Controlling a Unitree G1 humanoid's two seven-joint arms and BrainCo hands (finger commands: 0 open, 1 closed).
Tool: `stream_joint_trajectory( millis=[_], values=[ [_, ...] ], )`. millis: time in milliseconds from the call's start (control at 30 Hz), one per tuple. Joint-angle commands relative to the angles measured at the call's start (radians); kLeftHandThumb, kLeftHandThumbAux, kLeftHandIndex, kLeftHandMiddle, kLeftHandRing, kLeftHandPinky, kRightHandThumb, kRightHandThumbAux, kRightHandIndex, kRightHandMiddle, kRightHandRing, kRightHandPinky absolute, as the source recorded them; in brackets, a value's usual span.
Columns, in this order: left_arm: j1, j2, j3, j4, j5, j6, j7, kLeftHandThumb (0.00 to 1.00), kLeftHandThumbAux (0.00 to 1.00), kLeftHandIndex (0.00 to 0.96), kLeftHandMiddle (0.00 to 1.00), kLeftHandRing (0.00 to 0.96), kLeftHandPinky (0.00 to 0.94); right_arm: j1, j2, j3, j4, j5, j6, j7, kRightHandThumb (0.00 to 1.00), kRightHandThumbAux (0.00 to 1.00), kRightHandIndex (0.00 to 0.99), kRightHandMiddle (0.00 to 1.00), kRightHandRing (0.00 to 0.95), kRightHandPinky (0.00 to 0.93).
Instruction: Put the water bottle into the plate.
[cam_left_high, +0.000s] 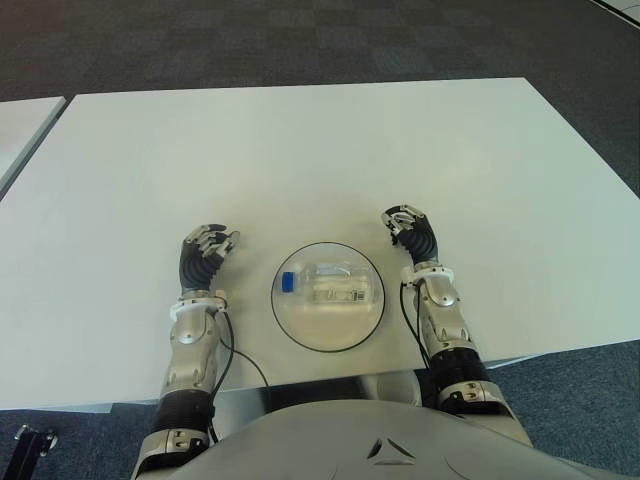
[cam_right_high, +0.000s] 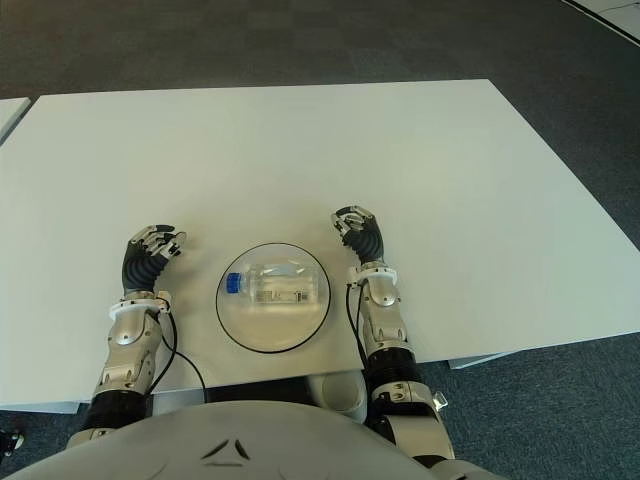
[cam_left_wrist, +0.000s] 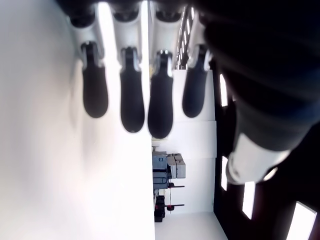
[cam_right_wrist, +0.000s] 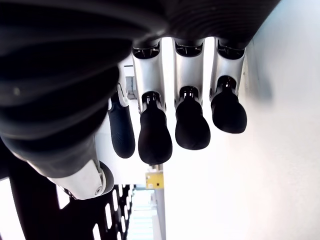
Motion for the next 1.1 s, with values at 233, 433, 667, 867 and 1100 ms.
stream_joint_trajectory(
  millis=[233,433,667,867,1100],
  values=[
    [-0.006,-0.016,0.007,0.043,-0.009,0.002,-0.019,0.709,0.71,0.434,0.561,0.529,0.515,0.011,0.001,-0.001,0.024,0.002,0.017,-0.002,0.702,0.727,0.439,0.769,0.753,0.738],
    [-0.01,-0.018,0.007,0.047,-0.006,0.0,-0.014,0.709,0.71,0.434,0.567,0.538,0.525,0.011,0.002,-0.001,0.026,0.001,0.011,-0.004,0.703,0.727,0.439,0.77,0.756,0.747],
    [-0.01,-0.02,0.006,0.043,-0.004,-0.002,-0.013,0.709,0.71,0.434,0.575,0.546,0.531,0.011,0.001,0.0,0.029,-0.002,0.001,-0.006,0.703,0.727,0.438,0.774,0.761,0.748],
    [-0.008,-0.021,0.006,0.039,-0.006,-0.005,-0.016,0.709,0.709,0.435,0.578,0.55,0.535,0.01,0.001,0.001,0.032,-0.002,-0.004,-0.005,0.703,0.727,0.438,0.773,0.759,0.742],
    [-0.007,-0.02,0.005,0.036,-0.008,-0.007,-0.021,0.708,0.709,0.435,0.579,0.55,0.531,0.008,0.002,0.001,0.039,-0.002,-0.01,-0.007,0.703,0.727,0.439,0.77,0.756,0.743]
  ],
)
